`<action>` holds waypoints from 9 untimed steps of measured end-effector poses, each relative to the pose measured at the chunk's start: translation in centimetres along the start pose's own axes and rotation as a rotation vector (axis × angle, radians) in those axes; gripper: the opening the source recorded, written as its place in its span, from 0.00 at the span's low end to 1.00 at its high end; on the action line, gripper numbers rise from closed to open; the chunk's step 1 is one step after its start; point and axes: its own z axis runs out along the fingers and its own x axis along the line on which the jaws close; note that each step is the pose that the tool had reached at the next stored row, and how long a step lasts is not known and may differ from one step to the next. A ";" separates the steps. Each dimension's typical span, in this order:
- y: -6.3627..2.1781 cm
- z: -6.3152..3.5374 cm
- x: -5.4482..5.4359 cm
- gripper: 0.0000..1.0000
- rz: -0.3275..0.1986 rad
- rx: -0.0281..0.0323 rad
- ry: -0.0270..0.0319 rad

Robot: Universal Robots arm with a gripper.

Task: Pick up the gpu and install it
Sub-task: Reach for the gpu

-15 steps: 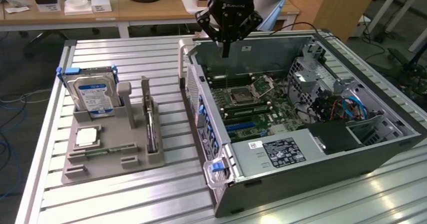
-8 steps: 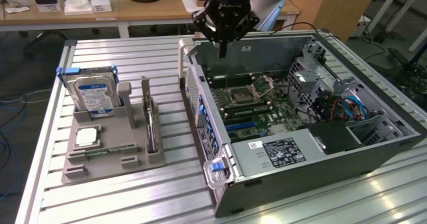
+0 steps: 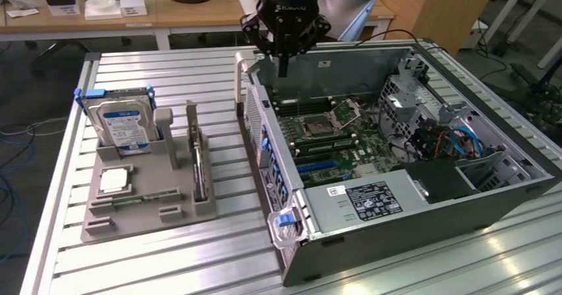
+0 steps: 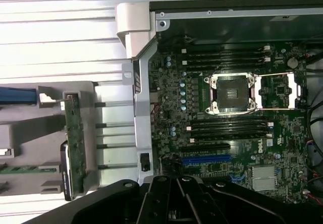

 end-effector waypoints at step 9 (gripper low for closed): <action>-0.08 -0.01 1.0 0.11 0.000 0.0000 0.0000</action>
